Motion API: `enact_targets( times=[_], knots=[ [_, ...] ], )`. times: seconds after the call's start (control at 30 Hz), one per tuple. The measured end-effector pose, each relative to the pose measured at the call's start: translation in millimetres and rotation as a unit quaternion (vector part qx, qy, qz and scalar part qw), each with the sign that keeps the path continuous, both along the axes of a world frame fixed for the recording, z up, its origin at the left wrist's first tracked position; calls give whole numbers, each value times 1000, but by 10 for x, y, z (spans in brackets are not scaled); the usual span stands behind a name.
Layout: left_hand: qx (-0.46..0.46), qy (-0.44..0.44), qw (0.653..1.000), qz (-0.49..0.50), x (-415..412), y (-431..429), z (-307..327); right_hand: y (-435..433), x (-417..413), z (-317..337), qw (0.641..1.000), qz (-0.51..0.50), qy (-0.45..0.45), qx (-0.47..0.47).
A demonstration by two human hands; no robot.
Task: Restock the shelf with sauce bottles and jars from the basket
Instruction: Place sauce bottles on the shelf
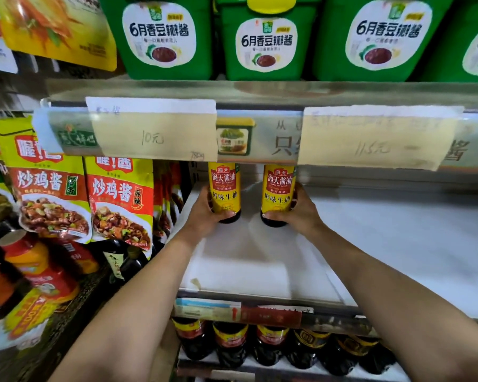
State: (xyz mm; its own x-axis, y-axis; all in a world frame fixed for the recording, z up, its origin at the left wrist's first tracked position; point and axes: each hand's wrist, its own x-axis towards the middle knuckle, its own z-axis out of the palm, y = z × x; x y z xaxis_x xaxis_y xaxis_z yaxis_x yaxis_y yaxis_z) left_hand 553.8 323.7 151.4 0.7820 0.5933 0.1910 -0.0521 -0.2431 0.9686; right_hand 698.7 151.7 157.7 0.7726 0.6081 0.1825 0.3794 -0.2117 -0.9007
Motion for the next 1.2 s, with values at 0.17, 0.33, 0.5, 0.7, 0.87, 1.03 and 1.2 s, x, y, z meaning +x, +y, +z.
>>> enact_targets(
  times=[0.17, 0.33, 0.5, 0.7, 0.87, 1.03, 1.2],
  knots=[
    [19, 18, 999, 30, 86, 120, -5, 132, 58, -8, 999, -34, -3, -7],
    [24, 29, 998, 55, 151, 195, -37, 221, 99, -43, 999, -40, -11, -9],
    [49, 17, 997, 55, 196, 208, -72, 251, 109, -91, 999, -37, -29, 0],
    [88, 13, 994, 58, 251, 249, -102, 270, 120, -156, 998, -54, -36, -3],
    [90, 24, 994, 59, 325, 315, -104, 329, 138, -145, 998, -49, -36, -6],
    [78, 33, 995, 55, 367, 336, -106, 383, 175, -139, 998, -52, -40, -20],
    [73, 32, 995, 68, 425, 337, -120, 453, 185, -110, 997, -61, -32, -22]
  ],
)
